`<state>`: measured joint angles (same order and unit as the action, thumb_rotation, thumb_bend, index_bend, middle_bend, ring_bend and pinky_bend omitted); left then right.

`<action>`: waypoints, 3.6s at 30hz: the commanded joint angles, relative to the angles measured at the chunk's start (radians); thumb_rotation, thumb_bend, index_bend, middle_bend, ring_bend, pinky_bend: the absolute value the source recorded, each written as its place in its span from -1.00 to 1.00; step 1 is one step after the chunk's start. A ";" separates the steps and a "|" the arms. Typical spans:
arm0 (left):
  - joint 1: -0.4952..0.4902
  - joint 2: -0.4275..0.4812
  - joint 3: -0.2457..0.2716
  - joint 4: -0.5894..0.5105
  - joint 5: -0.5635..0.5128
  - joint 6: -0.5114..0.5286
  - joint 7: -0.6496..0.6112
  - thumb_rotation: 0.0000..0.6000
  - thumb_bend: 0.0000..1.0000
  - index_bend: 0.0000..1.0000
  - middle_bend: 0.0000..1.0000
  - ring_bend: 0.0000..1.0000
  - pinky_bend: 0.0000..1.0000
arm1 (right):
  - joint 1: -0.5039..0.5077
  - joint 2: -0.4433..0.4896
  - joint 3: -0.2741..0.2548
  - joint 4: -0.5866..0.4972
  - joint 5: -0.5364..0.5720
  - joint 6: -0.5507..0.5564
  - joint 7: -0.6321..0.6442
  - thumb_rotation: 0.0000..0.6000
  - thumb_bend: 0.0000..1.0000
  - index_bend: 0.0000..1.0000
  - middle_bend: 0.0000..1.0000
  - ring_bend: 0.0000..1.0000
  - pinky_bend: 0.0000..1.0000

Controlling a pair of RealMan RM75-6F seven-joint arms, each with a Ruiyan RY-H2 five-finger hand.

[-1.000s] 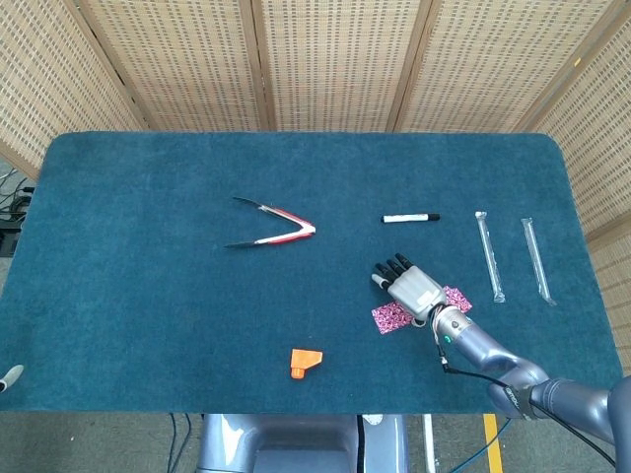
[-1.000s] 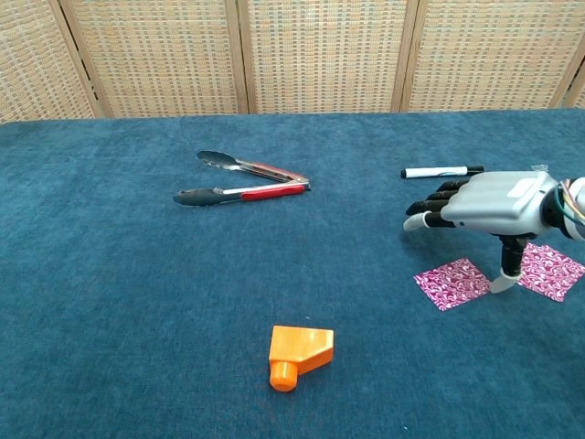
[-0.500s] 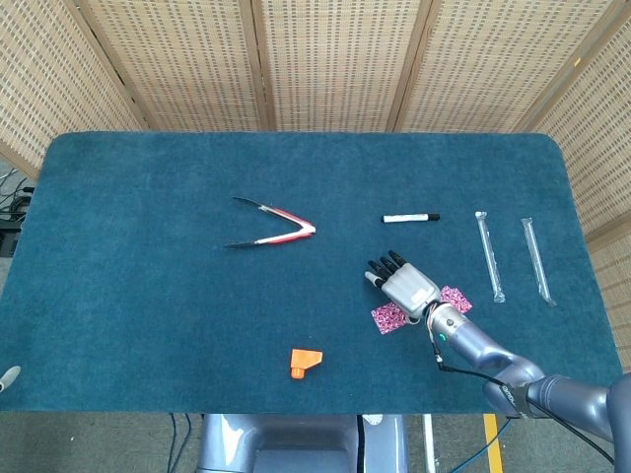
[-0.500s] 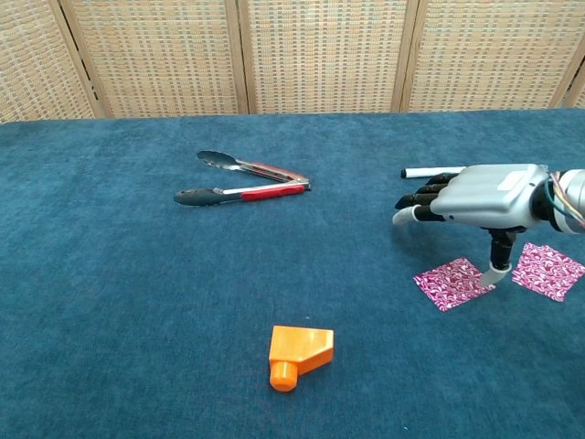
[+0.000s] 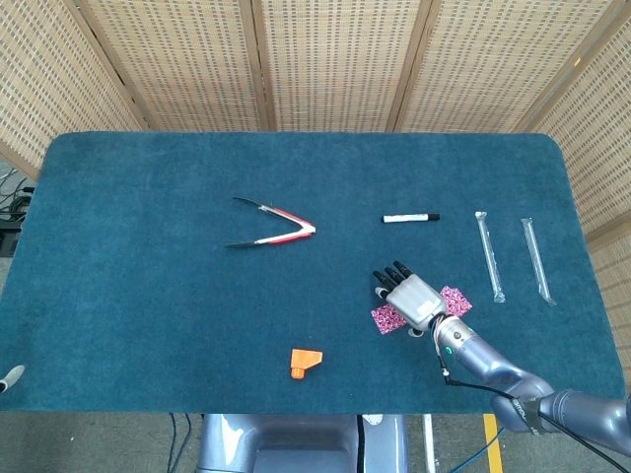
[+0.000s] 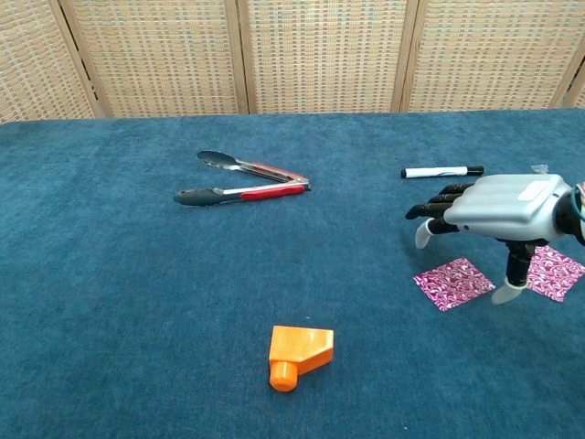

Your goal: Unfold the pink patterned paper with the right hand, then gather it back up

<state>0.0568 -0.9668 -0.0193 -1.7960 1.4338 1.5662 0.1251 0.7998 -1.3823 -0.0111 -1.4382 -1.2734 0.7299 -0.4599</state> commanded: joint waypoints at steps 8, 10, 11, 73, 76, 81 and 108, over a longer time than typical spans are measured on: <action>0.002 0.002 0.001 0.007 -0.001 0.000 -0.011 1.00 -0.75 -0.95 -1.00 -1.00 -1.00 | 0.001 -0.027 0.008 0.021 0.014 -0.004 0.011 1.00 -0.77 -0.41 -0.90 -1.00 -1.00; 0.002 0.001 0.001 0.010 -0.001 -0.001 -0.013 1.00 -0.75 -0.95 -1.00 -1.00 -1.00 | 0.002 -0.031 0.008 0.027 0.015 -0.004 0.013 1.00 -0.75 -0.40 -0.90 -1.00 -1.00; 0.002 0.001 0.001 0.011 -0.003 -0.002 -0.014 1.00 -0.75 -0.95 -1.00 -1.00 -1.00 | 0.002 -0.033 0.008 0.030 0.015 -0.004 0.014 1.00 -0.75 -0.40 -0.90 -1.00 -1.00; -0.004 -0.003 -0.003 0.017 -0.016 -0.014 -0.009 1.00 -0.75 -0.95 -1.00 -1.00 -1.00 | 0.016 -0.059 0.002 0.093 0.045 -0.030 0.009 1.00 -0.74 -0.24 -0.81 -1.00 -1.00; -0.005 -0.003 -0.003 0.016 -0.016 -0.015 -0.008 1.00 -0.75 -0.95 -1.00 -1.00 -1.00 | 0.015 -0.059 0.001 0.092 0.044 -0.029 0.011 1.00 -0.74 -0.24 -0.81 -1.00 -1.00; -0.005 -0.003 -0.003 0.016 -0.015 -0.014 -0.008 1.00 -0.75 -0.95 -1.00 -1.00 -1.00 | 0.011 -0.059 -0.002 0.092 0.040 -0.026 0.020 1.00 -0.74 -0.23 -0.81 -1.00 -1.00; -0.005 -0.002 -0.001 0.007 -0.008 -0.010 0.001 1.00 -0.75 -0.95 -1.00 -1.00 -1.00 | -0.006 -0.061 -0.012 0.109 0.008 -0.017 0.057 1.00 -0.69 -0.07 -0.73 -1.00 -1.00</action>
<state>0.0517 -0.9689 -0.0200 -1.7890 1.4257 1.5558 0.1259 0.7939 -1.4428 -0.0233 -1.3298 -1.2651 0.7134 -0.4033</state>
